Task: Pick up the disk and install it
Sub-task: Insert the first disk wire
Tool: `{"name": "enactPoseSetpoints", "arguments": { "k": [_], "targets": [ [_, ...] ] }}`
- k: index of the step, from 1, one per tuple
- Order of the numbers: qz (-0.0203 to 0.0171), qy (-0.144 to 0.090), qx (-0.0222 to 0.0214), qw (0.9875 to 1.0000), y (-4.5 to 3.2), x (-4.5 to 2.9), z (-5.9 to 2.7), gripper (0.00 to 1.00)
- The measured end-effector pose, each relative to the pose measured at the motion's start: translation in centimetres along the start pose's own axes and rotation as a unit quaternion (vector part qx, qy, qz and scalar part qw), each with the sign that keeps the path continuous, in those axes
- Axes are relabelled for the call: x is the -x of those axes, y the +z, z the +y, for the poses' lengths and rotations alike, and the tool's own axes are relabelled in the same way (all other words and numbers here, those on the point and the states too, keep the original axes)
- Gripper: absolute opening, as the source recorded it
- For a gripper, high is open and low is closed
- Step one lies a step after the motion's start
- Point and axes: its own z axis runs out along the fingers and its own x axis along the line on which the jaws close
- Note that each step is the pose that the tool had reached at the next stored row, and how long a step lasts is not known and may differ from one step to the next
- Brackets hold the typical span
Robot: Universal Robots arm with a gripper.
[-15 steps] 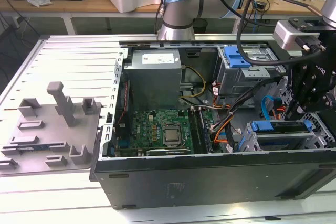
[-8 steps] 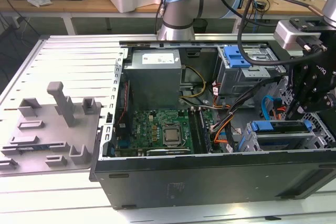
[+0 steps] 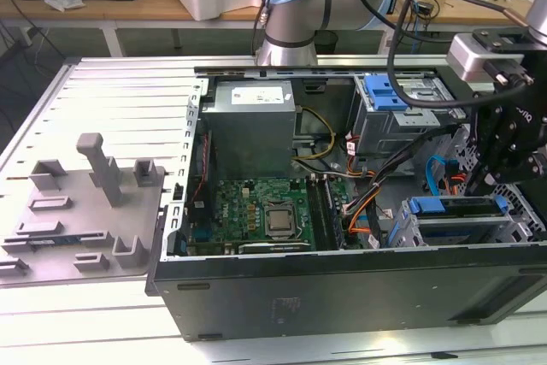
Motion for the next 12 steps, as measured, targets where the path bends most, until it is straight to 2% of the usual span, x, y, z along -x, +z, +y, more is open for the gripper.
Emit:
{"name": "enactPoseSetpoints", "arguments": {
  "k": [7,12],
  "targets": [
    [-0.0103,0.000,0.0006,0.9999,-0.03,-0.39,-0.04,0.17],
    [-0.0103,0.000,0.0005,0.9999,-0.02,-0.43,-0.07,0.17]
  ]
}}
